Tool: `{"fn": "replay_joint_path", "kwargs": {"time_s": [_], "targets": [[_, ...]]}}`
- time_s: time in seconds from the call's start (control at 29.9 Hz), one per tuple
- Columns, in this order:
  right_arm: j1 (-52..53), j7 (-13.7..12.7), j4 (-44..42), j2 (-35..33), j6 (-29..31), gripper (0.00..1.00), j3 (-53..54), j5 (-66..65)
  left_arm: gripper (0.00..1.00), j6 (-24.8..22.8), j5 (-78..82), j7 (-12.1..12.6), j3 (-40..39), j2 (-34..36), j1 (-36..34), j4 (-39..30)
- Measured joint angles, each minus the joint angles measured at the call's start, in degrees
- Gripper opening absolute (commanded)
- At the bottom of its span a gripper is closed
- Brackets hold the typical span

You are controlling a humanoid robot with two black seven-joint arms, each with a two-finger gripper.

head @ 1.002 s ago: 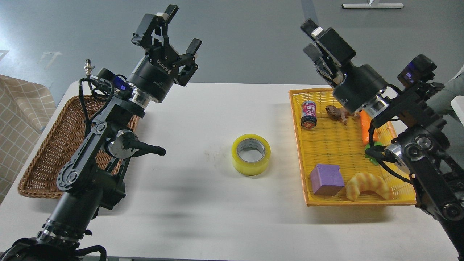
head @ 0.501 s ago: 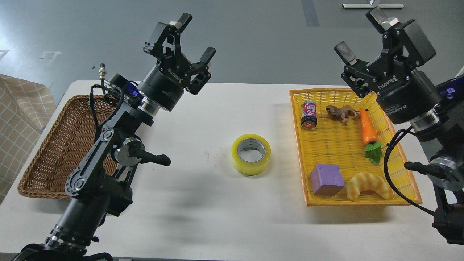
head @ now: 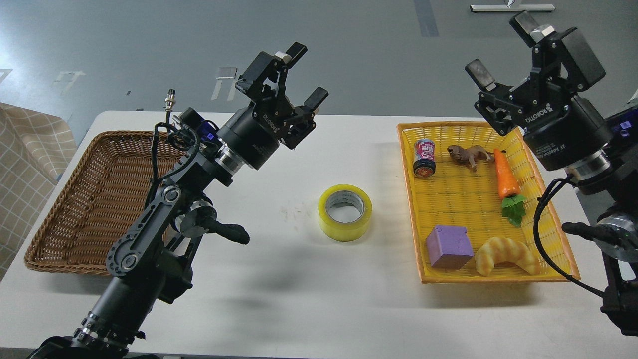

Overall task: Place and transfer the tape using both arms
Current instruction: 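Reach the left gripper toward the tape roll on the table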

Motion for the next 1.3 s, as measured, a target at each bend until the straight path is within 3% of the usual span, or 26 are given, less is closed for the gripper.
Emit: {"fn": "replay_joint_path", "kwargs": {"time_s": [0.23,0.4,0.5,0.57,0.7,0.77,0.87,1.1,1.24,1.3], "targets": [[0.66,-1.56,-0.72,0.43,-2.88,1.0,1.88,0.0,0.99,0.74,-4.47,0.07,-1.91,-0.1,0.03,0.58],[0.26,-3.17,-1.14,0.57,-5.19,1.0,2.04,0.03,0.99,7.01,-2.86,0.78,-0.64,-0.1,-0.67,1.3],[0.35,-3.23,-0.96,0.57,-5.26,1.0,2.14,0.08,0.98,8.29,1.3,0.38,-0.06,0.04,-1.87,1.39],[0.5,-3.31,-1.35,0.28,-5.25,1.0,2.12,0.08,0.98,9.79,7.66,-1.59,0.02,0.81,-3.22,1.56],[0.37,-3.42,-2.86,0.01,-5.24,1.0,1.99,-0.09,0.98,17.36,26.4,-9.17,2.47,1.91,-6.22,3.42],[0.31,-3.42,-3.23,0.16,-5.24,1.0,2.01,-0.14,0.98,20.41,33.41,-10.83,6.84,2.22,-6.99,4.17],[0.51,-3.42,-3.31,0.41,-5.26,1.0,2.19,-0.14,0.98,22.78,38.98,-11.19,12.93,3.88,-7.25,4.57],[1.35,-3.42,-3.21,0.49,-5.25,1.0,2.25,0.0,0.98,23.58,47.82,-6.29,20.15,6.72,-7.03,7.83],[1.47,-3.42,-3.22,0.56,-5.53,1.0,2.26,-0.01,0.98,26.7,53.3,-0.22,20.64,6.58,-5.07,12.13],[1.47,-3.42,-3.29,0.63,-5.7,1.0,2.26,-0.05,0.98,30.07,55.58,1.52,20.73,6.62,-4.1,14.63]]}}
